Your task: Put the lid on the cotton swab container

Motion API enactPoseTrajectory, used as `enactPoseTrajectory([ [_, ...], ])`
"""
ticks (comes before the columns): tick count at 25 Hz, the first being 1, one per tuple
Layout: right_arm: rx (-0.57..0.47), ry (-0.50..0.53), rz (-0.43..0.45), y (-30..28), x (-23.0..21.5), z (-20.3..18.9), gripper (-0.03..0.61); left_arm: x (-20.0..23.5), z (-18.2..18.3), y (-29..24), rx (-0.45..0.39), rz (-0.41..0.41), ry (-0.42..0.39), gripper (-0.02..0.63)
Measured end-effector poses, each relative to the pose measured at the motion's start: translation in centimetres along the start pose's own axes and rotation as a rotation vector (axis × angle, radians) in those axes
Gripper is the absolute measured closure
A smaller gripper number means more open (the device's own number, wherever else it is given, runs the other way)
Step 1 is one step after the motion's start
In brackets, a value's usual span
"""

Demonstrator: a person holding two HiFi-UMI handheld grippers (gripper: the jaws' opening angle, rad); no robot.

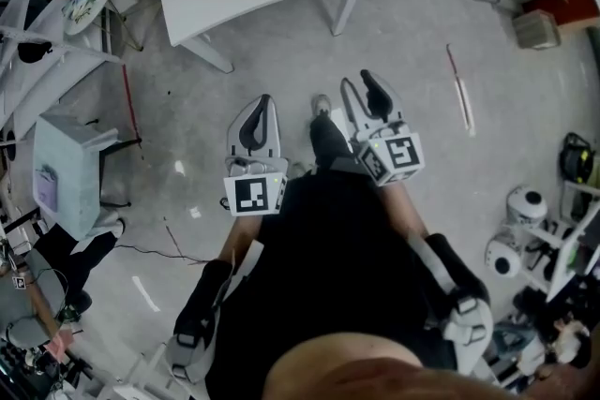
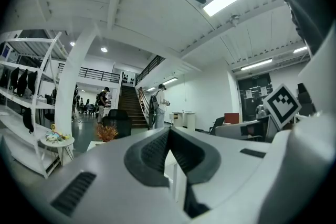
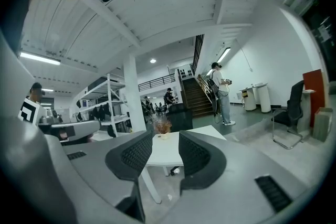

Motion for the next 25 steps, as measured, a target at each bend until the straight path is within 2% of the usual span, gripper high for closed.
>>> enactPoseTrajectory([
  [5,-0.023,0.009,0.063,-6.0,-5.1,2.1,0.436,0.1,0.6,-7.2,-0.003,0.022,-0.011,0.609],
  [16,0.02,0.057,0.19,-15.8,-16.9,6.3,0.435,-1.5,1.4,-20.4,0.031,0.106,-0.02,0.609],
  [19,0.032,0.087,0.215,-18.2,-19.3,6.4,0.434,-1.4,0.7,-22.6,0.046,0.127,-0.027,0.609],
  [25,0.117,0.076,0.24,-22.2,-22.8,5.0,0.433,-0.5,-1.4,-26.4,0.089,0.147,-0.04,0.609],
])
Point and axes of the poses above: the fingertips, and each gripper's own axes: y backward along the fingers, x to its left, z out of its top, the point moved 10 cm from there along y, backward along the fingers, and after that the axes turned 9 degrees about z, right-handed, at the moved point
